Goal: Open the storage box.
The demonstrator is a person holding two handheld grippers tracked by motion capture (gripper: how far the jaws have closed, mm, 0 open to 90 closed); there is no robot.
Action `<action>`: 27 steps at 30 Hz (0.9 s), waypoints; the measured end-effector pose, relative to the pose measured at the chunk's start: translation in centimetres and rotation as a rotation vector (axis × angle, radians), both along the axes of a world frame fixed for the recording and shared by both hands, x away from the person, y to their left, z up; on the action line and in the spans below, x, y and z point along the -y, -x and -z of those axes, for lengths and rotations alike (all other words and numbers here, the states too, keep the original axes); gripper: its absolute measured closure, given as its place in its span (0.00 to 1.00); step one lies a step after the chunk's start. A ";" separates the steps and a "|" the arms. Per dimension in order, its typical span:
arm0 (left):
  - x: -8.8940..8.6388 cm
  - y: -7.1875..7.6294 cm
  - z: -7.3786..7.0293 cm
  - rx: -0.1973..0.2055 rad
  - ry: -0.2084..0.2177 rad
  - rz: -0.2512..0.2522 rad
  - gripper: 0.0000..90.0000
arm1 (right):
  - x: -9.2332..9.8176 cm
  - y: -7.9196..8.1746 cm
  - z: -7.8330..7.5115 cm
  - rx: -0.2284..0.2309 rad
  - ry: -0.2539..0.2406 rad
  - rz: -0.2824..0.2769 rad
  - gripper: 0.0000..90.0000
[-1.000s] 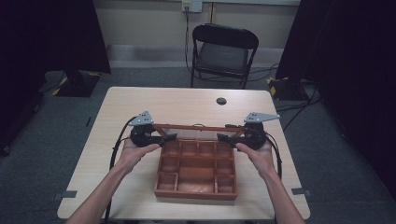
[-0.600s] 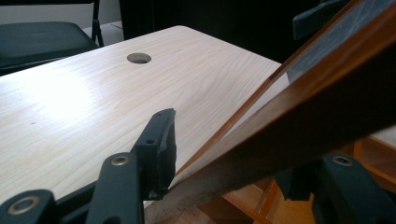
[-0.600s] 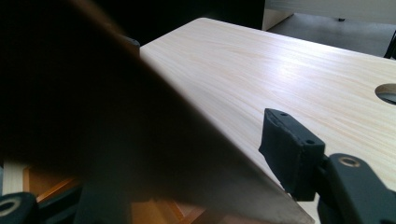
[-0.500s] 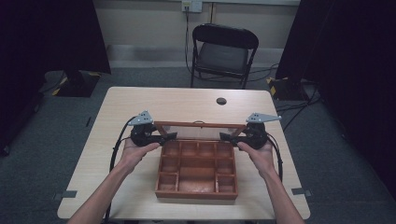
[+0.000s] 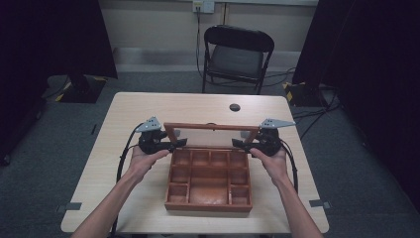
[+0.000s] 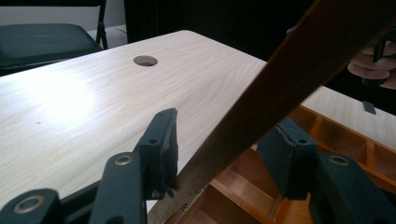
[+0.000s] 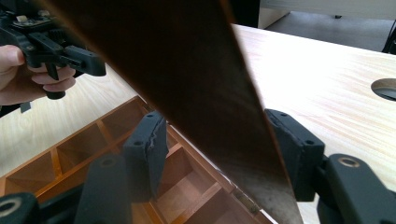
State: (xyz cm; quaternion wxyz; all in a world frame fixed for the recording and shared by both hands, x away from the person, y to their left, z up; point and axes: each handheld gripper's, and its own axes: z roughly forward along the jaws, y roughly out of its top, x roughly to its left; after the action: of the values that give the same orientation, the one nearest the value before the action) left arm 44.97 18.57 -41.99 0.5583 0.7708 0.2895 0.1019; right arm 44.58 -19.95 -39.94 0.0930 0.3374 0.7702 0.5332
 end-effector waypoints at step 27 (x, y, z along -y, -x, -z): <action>0.0 -2.0 0.5 -0.011 -0.001 -0.041 0.57 | 0.4 -2.0 1.8 -0.004 0.030 0.057 0.52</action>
State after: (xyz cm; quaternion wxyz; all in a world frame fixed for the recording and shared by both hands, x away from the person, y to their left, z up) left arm 46.93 18.52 -42.48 0.5541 0.7655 0.3082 0.1091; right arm 46.57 -20.33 -41.73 0.1117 0.3586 0.7686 0.5179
